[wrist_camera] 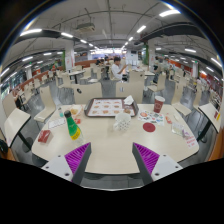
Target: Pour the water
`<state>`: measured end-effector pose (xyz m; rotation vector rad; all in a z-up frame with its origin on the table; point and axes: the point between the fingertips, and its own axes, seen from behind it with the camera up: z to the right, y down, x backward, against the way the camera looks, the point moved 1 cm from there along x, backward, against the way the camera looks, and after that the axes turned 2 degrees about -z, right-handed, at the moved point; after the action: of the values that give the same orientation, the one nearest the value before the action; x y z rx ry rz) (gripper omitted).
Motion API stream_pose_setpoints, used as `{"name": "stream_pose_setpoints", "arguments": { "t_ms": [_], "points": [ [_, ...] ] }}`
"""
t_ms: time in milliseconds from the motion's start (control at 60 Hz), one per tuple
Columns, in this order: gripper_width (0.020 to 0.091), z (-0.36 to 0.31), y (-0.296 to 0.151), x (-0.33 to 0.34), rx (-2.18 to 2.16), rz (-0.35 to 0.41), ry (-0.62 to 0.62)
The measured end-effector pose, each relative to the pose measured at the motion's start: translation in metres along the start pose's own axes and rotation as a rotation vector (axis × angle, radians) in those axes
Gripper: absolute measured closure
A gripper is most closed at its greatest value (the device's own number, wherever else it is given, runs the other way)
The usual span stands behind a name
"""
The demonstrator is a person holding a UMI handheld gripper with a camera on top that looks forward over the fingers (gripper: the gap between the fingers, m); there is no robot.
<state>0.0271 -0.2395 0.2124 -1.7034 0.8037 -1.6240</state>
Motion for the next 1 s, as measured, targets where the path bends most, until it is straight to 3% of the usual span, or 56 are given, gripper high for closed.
{"name": "stream_pose_setpoints", "arguments": {
  "t_ms": [233, 317, 600, 733, 867, 1000],
  "points": [
    [0.0258, 0.002, 0.004, -0.019, 0.031, -0.003, -0.007],
    [0.0259, -0.018, 0.008, -0.024, 0.027, 0.004, -0.065],
    [0.0254, -0.103, 0.032, -0.077, 0.064, 0.131, -0.207],
    [0.0253, -0.135, 0.018, -0.123, 0.04, 0.219, -0.17],
    [0.0255, -0.168, 0.017, -0.182, 0.045, 0.225, -0.157],
    [0.0256, -0.177, -0.009, -0.224, 0.079, 0.317, -0.067]
  ]
}}
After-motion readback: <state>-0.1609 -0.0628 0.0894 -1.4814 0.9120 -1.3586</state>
